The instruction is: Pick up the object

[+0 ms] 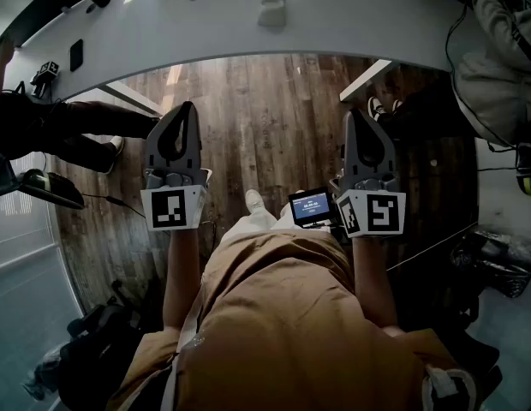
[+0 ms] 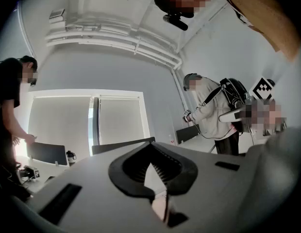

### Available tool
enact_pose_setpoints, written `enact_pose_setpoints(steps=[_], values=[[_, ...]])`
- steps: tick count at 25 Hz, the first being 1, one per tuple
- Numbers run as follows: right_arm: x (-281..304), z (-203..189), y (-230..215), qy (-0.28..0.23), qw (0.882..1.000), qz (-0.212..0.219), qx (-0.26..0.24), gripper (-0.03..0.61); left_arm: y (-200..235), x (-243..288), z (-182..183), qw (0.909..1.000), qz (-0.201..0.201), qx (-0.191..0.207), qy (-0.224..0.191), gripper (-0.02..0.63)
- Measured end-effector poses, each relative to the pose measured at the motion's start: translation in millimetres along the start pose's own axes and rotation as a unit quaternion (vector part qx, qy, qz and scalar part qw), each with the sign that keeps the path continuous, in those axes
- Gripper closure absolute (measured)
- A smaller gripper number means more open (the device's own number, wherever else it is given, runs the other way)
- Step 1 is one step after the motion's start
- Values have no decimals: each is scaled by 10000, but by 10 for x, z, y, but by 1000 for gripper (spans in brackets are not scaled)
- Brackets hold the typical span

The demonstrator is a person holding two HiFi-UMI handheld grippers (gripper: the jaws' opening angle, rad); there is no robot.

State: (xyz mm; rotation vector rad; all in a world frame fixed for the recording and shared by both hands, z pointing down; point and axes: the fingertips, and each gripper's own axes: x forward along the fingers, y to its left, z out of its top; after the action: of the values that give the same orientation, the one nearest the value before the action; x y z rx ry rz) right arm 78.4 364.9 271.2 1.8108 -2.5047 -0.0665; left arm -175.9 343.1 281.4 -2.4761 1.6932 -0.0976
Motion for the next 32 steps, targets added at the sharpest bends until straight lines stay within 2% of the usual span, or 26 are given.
enact_pose_setpoints(steps=[4, 7, 10, 16, 21, 25, 29, 32], values=[[27, -53, -13, 30, 10000, 31, 33, 571, 8, 42, -34, 10000, 13, 46, 23, 606], [67, -59, -51, 13, 10000, 68, 64, 571, -69, 116, -30, 10000, -64, -61, 41, 606], [150, 38, -96, -259, 9994, 241, 53, 571, -126, 198, -9, 10000, -58, -17, 47, 607], [417, 30, -409, -249, 9985, 466, 136, 571, -257, 487, 58, 9999, 66, 46, 107, 606], [574, -7, -692, -270, 9976, 573, 283, 571, -423, 693, 260, 9993, 118, 211, -298, 607], [656, -19, -867, -248, 9975, 526, 398, 571, -454, 812, 337, 9987, 269, 46, -430, 607], [728, -44, -990, -185, 9975, 489, 476, 571, -460, 950, 295, 9991, 266, 188, -268, 607], [775, -81, -1061, -153, 9979, 391, 496, 571, -462, 1066, 195, 9996, 224, 151, -88, 607]])
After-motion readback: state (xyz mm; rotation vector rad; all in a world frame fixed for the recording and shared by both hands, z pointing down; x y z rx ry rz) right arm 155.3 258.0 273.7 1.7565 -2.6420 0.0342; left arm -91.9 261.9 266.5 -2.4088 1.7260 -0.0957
